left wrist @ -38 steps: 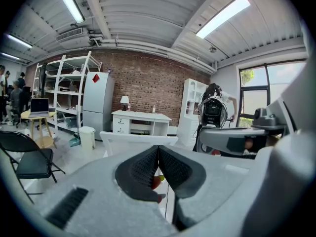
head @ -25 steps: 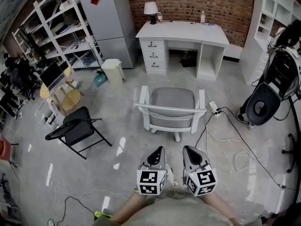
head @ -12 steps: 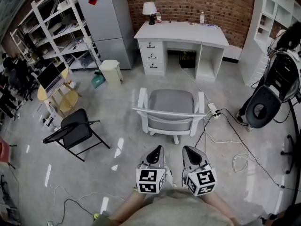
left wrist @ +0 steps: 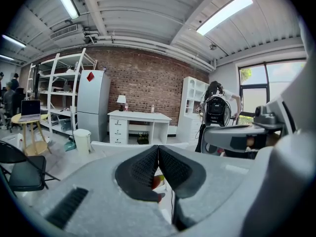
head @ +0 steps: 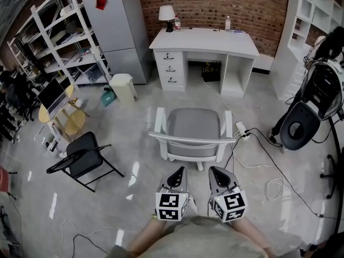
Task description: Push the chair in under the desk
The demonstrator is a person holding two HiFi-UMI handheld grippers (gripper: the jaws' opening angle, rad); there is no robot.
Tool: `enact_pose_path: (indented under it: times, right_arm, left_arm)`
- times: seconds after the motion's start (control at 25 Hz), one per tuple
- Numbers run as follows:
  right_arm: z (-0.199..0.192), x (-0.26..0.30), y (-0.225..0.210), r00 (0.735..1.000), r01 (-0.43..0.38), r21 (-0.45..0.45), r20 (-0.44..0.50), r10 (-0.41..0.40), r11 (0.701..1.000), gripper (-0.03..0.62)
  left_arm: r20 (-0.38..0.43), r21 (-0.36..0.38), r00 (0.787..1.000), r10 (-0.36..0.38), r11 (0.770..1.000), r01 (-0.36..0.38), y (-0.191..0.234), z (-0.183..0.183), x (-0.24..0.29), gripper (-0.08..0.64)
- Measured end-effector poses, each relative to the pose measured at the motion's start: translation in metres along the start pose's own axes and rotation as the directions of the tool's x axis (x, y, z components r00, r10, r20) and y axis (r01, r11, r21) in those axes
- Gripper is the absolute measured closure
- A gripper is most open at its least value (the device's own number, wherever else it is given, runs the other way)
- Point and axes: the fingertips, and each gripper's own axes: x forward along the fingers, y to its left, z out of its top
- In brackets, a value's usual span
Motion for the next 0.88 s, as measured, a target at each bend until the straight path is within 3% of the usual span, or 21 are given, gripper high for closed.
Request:
enact_pose_path:
  times: [0.88]
  right_arm:
    - [0.008,0.078,-0.031,0.998,0.009,-0.054,-0.069,-0.013,0.998,0.583]
  left_arm:
    - [-0.049,0.033,0.998,-0.037,0.999,0.039,0.042,0.019,0.07,0.548]
